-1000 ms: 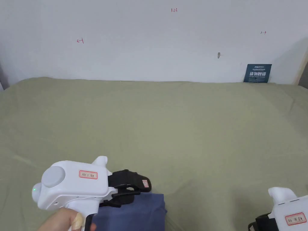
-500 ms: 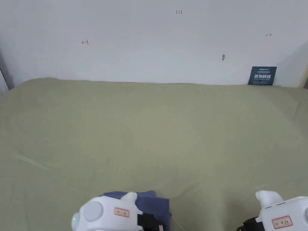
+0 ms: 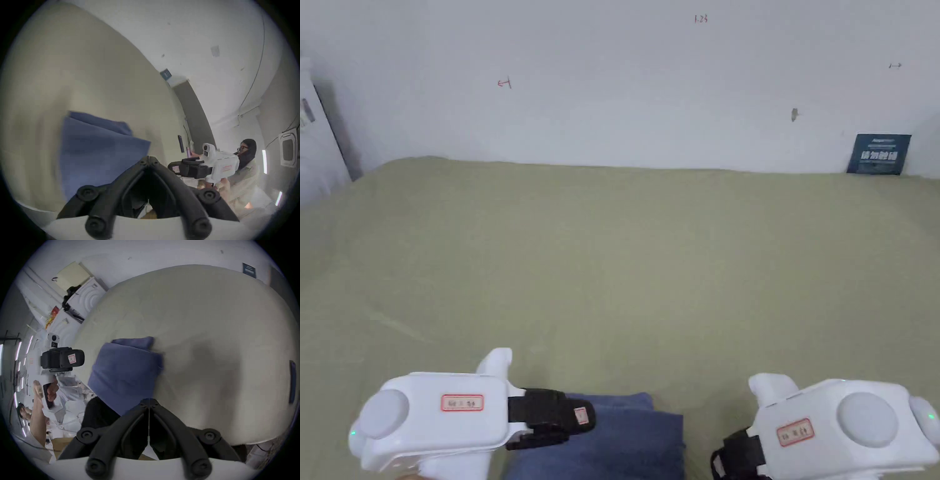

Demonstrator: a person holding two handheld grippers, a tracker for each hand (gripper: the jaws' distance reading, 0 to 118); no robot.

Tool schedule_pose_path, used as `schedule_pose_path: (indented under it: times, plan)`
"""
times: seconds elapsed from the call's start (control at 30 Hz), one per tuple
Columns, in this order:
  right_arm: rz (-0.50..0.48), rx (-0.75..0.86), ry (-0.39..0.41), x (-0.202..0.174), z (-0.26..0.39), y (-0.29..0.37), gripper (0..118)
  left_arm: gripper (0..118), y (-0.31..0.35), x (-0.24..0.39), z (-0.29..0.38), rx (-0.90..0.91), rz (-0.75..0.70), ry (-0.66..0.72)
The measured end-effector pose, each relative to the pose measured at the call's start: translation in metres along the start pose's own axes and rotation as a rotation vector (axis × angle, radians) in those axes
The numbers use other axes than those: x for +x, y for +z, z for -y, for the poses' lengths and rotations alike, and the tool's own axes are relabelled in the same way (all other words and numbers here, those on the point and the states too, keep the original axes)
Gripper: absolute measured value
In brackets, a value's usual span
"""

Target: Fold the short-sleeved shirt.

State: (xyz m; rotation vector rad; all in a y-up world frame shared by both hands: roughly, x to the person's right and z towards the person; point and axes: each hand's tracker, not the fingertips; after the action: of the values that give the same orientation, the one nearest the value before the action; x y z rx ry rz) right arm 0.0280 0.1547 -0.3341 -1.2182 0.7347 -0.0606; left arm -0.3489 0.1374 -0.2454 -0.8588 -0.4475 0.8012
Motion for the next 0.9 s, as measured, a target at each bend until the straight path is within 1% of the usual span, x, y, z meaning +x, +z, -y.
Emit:
schedule_pose_path:
  times: [0.1,0.13,0.17,0.2,0.27,0.3,0.33,0.37,0.4,0.43,0.47,0.5,0.53,0.57,0.63,0.73,0.83,0.9]
  plan:
    - [-0.025,-0.013,0.008,-0.029,-0.02,-0.031,0,0,0.037,-0.037,0.0,0.034,-0.034,0.055]
    - [-0.034,-0.024,0.023,-0.038,-0.025,-0.042,0,0,0.047,-0.047,0.002,0.05,-0.057,0.069]
    - [-0.045,-0.035,0.023,-0.043,-0.03,-0.054,0,0,0.051,-0.054,0.004,0.058,-0.071,0.074]
    - [-0.05,-0.056,0.005,-0.048,-0.033,-0.069,0,0,0.055,-0.064,0.005,0.058,-0.07,0.086]
    - [0.0,-0.12,-0.02,-0.047,-0.033,-0.096,0,0,0.059,-0.08,0.008,0.055,-0.063,0.124]
    - [0.088,-0.15,-0.025,-0.041,-0.03,-0.112,0,0,0.06,-0.085,0.009,0.046,-0.055,0.125]
    - [0.101,-0.156,-0.052,-0.033,-0.025,-0.123,0,0,0.058,-0.087,0.011,0.043,-0.054,0.122]
    - [0.016,-0.118,-0.116,-0.025,-0.021,-0.124,0,12,0.057,-0.09,0.01,0.031,-0.049,0.119]
    - [-0.032,-0.079,-0.169,-0.018,-0.02,-0.115,0,41,0.055,-0.094,0.009,0.006,-0.039,0.113]
    - [-0.056,-0.086,-0.206,-0.012,-0.018,-0.11,0,81,0.052,-0.098,0.008,-0.007,-0.045,0.11]
    - [-0.071,-0.083,-0.228,-0.008,-0.017,-0.108,0,95,0.048,-0.101,0.006,-0.028,-0.049,0.102]
    - [-0.065,-0.09,-0.204,-0.006,-0.017,-0.108,0,104,0.04,-0.105,0.004,-0.075,-0.046,0.086]
    - [-0.066,-0.09,-0.189,-0.006,-0.016,-0.108,0,113,0.033,-0.109,0.003,-0.103,-0.031,0.073]
    - [-0.072,-0.084,-0.184,-0.007,-0.015,-0.107,0,118,0.029,-0.112,0.001,-0.084,-0.022,0.068]
    - [-0.076,-0.077,-0.187,-0.006,-0.014,-0.107,0,118,0.014,-0.118,-0.004,-0.123,0.047,0.093]
    - [-0.082,-0.074,-0.182,-0.007,-0.014,-0.107,0,118,-0.009,-0.13,-0.007,-0.186,0.028,0.141]
    - [-0.082,-0.079,-0.168,-0.007,-0.015,-0.107,0,118,-0.021,-0.128,-0.013,-0.132,0.154,0.135]
    - [-0.085,-0.084,-0.173,-0.007,-0.017,-0.106,0,118,-0.034,-0.126,-0.013,-0.162,0.162,0.173]
